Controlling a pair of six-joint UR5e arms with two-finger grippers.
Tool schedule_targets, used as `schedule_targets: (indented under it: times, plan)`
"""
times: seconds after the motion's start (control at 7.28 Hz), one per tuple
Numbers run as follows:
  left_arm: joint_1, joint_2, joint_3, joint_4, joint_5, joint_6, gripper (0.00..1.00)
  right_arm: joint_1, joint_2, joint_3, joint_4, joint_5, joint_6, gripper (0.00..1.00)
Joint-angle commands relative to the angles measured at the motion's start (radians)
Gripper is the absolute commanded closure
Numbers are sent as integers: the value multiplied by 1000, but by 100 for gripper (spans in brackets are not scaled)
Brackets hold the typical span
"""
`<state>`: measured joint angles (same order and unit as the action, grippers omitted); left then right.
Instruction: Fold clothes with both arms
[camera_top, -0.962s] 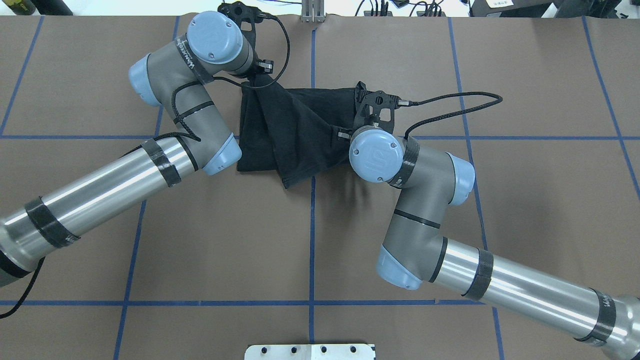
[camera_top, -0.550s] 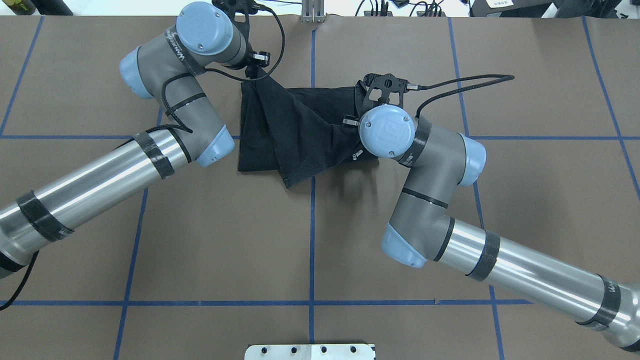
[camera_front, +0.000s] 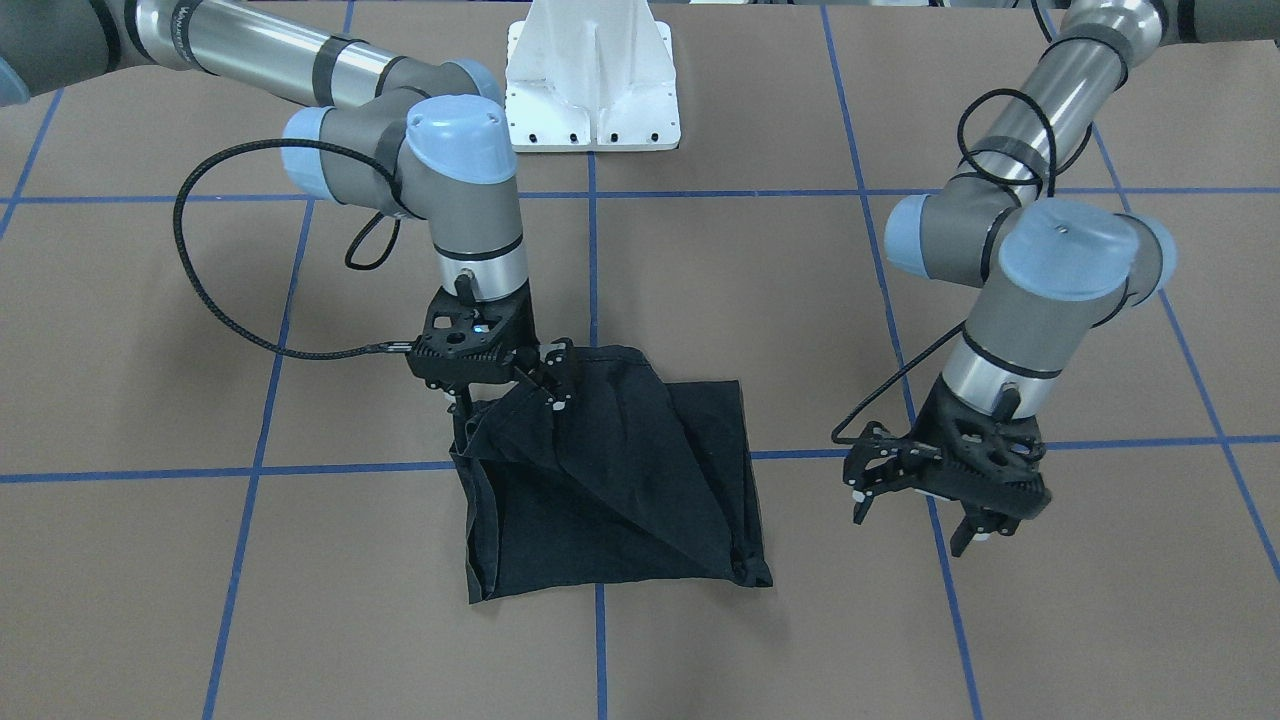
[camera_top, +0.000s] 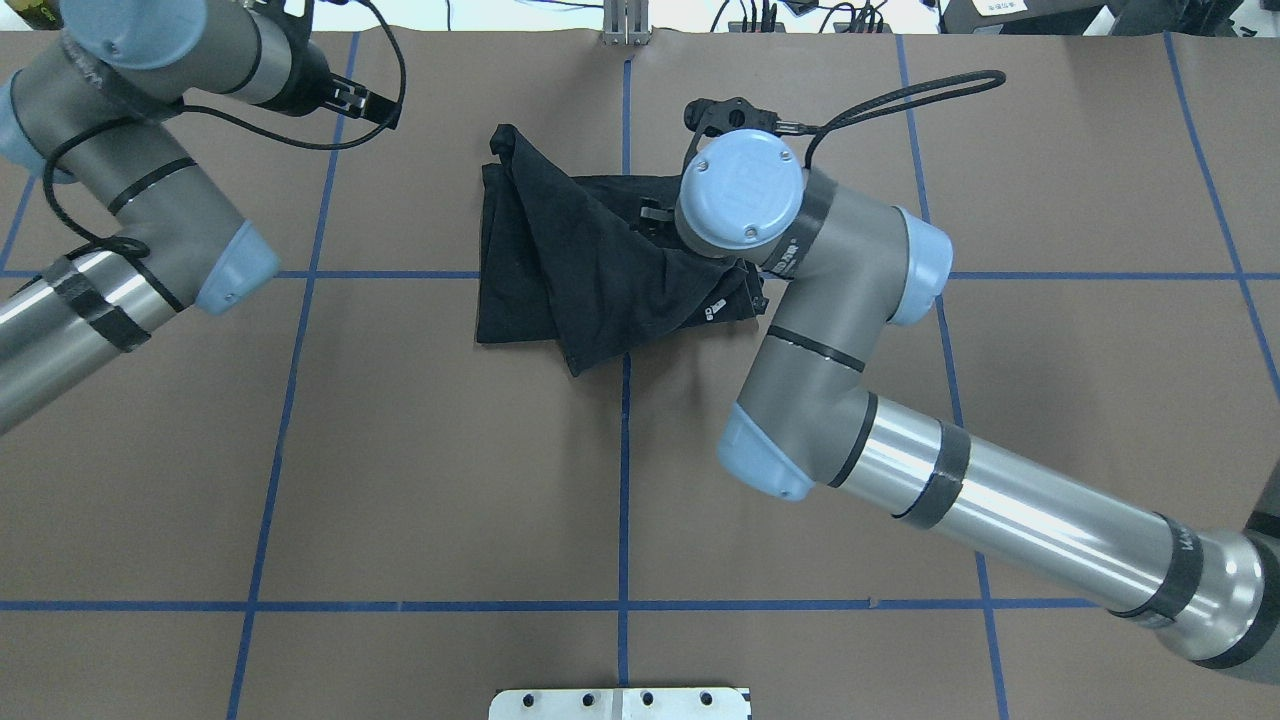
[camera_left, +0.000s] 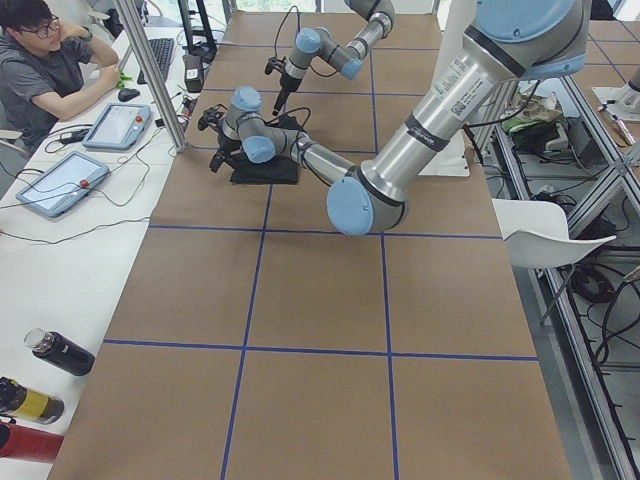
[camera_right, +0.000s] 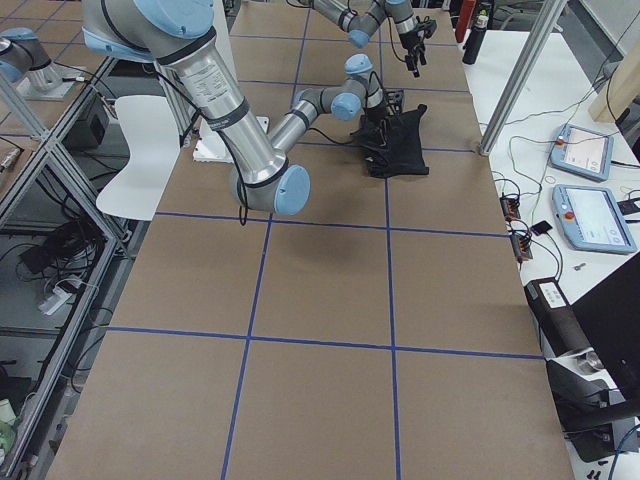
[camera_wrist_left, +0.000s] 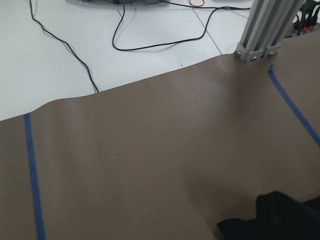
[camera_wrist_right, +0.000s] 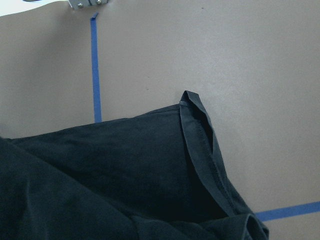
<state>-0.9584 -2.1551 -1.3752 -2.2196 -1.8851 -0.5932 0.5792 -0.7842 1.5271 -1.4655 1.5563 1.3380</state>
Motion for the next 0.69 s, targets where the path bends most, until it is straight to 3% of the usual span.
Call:
schedule_targets:
  times: [0.0, 0.27, 0.41, 0.55]
  plan:
    - [-10, 43, -24, -22, -8, 19, 0, -112, 63, -1, -148, -88, 53, 5]
    - [-10, 44, -24, -23, -6, 18, 0, -200, 62, -40, -156, -188, 116, 9]
    - [-10, 44, -24, -23, -8, 16, 0, -206, 72, -82, -153, -191, 151, 12]
    - [-10, 46, -24, -23, -8, 15, 0, -205, 92, -100, -153, -191, 151, 35]
